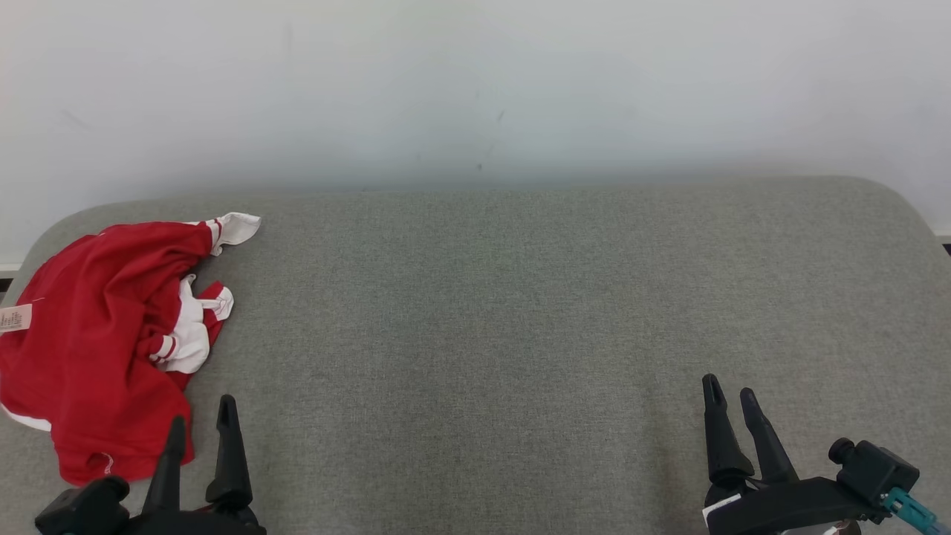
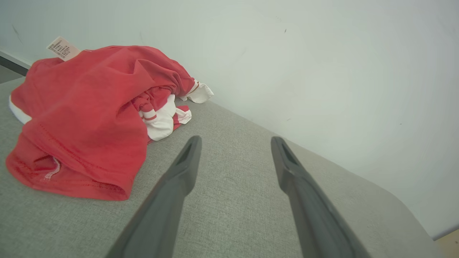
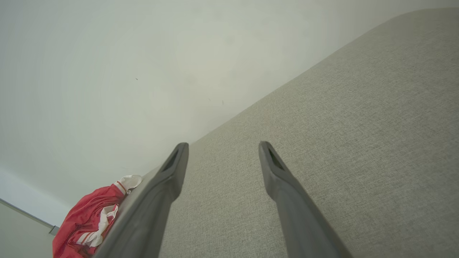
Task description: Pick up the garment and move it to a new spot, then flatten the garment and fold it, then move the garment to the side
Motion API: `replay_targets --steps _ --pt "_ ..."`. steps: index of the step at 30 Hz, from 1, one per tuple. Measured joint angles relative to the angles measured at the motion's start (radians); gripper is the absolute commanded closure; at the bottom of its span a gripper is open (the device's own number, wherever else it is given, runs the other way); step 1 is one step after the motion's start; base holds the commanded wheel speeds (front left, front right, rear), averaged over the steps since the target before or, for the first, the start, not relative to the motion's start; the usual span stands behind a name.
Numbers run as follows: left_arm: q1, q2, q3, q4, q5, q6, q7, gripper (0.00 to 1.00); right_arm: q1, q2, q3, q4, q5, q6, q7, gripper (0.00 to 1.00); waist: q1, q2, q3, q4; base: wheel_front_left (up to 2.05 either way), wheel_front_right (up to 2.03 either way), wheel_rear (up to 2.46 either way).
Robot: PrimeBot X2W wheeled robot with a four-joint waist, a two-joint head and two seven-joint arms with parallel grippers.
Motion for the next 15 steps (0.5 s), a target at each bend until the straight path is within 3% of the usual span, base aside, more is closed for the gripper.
replay_targets --steps 15 --pt "0.011 0.009 -0.003 0.0 0.143 0.006 -0.036 0.0 0.009 0.0 0.015 -0.009 -0.166 0.0 -0.036 0.0 0.0 0.0 -0.001 0.004 0.0 0.0 0.0"
